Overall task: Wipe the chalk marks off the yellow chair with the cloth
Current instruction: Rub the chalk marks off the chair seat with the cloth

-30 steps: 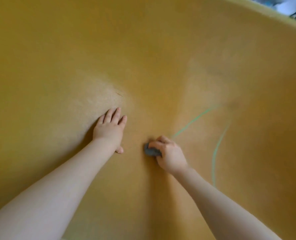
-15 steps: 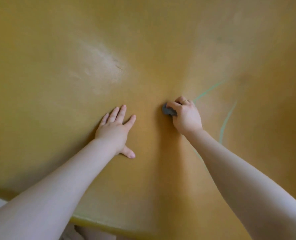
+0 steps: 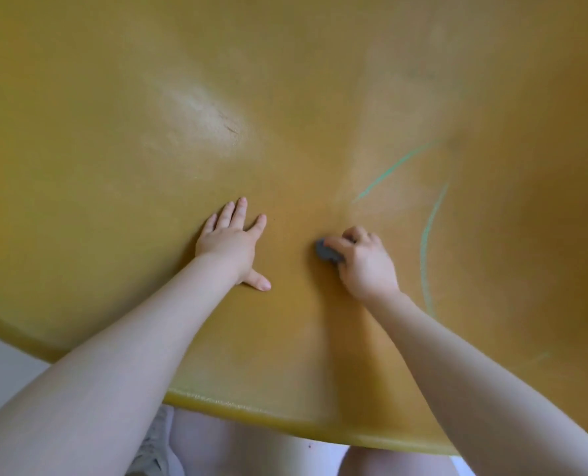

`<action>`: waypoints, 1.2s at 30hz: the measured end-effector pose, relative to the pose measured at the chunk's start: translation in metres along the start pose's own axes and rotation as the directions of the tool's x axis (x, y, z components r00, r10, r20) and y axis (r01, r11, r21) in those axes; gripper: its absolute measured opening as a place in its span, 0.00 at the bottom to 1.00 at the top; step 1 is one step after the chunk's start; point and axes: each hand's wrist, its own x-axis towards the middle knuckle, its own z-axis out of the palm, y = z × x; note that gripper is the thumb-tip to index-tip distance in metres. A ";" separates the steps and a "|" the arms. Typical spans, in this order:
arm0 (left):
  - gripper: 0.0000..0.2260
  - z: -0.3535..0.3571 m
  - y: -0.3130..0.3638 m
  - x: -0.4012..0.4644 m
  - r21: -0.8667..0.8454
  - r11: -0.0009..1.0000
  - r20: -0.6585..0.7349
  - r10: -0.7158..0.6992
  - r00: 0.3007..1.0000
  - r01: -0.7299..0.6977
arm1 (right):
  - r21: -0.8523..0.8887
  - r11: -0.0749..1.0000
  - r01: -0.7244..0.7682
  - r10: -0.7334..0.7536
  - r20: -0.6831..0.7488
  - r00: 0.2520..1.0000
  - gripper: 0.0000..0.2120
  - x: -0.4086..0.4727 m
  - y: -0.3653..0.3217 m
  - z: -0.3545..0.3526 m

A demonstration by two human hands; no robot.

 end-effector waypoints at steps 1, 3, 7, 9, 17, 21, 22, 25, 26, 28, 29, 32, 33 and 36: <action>0.52 0.001 0.000 0.001 0.004 1.000 0.004 -0.004 1.000 0.004 | -0.036 0.994 -0.104 0.104 -0.008 0.995 0.17 0.012 0.005 0.001; 0.52 0.002 -0.001 0.002 0.008 1.000 0.003 -0.006 1.000 0.006 | -0.080 0.975 -0.206 0.205 -0.019 0.979 0.18 0.023 0.007 0.001; 0.52 0.000 0.001 0.000 0.029 0.999 0.001 -0.024 1.000 0.024 | 0.012 0.994 -0.111 0.111 0.034 0.993 0.19 -0.012 -0.003 -0.001; 0.52 -0.003 0.006 -0.001 0.068 0.997 0.025 -0.049 0.998 0.047 | 0.089 0.995 -0.049 0.041 0.080 0.996 0.19 -0.045 -0.012 -0.008; 0.45 -0.013 0.031 -0.036 0.193 0.965 -0.028 0.186 0.982 -0.177 | 0.228 0.969 0.096 -0.136 0.167 0.977 0.18 -0.130 -0.039 -0.028; 0.51 -0.002 0.038 -0.062 0.182 0.964 0.149 0.168 0.974 -0.195 | 0.045 0.999 -0.017 0.009 0.180 0.984 0.18 -0.105 -0.007 -0.030; 0.53 0.004 0.038 -0.066 0.198 0.962 0.189 0.152 0.970 -0.189 | -0.019 0.995 -0.097 0.099 0.179 0.979 0.19 -0.098 0.007 -0.034; 0.55 0.018 0.036 -0.072 0.202 0.963 0.222 0.135 0.966 -0.181 | -0.106 0.944 -0.314 0.326 0.133 0.936 0.19 -0.083 0.044 -0.045; 0.55 0.020 0.035 -0.072 0.179 0.967 0.220 0.138 0.966 -0.179 | -0.110 0.923 -0.368 0.380 0.126 0.916 0.19 -0.081 0.046 -0.045; 0.55 0.022 0.033 -0.071 0.132 0.975 0.225 0.144 0.964 -0.177 | -0.109 0.907 -0.406 0.417 0.121 0.901 0.15 -0.084 0.032 -0.039; 0.55 0.023 0.032 -0.070 0.117 0.978 0.230 0.145 0.962 -0.175 | -0.094 0.924 -0.370 0.379 0.113 0.919 0.13 -0.089 0.018 -0.035; 0.55 0.026 0.032 -0.067 0.099 0.981 0.240 0.142 0.960 -0.169 | 0.028 0.989 -0.142 0.138 0.116 0.984 0.10 -0.109 -0.031 -0.025; 0.55 0.027 0.032 -0.067 0.103 0.980 0.237 0.141 0.961 -0.169 | 0.080 0.992 -0.098 0.086 0.136 0.987 0.10 -0.113 -0.047 -0.023; 0.55 0.029 0.031 -0.064 0.092 0.980 0.208 0.153 0.966 -0.175 | 0.203 0.979 -0.018 -0.010 0.137 0.990 0.08 -0.117 -0.073 -0.020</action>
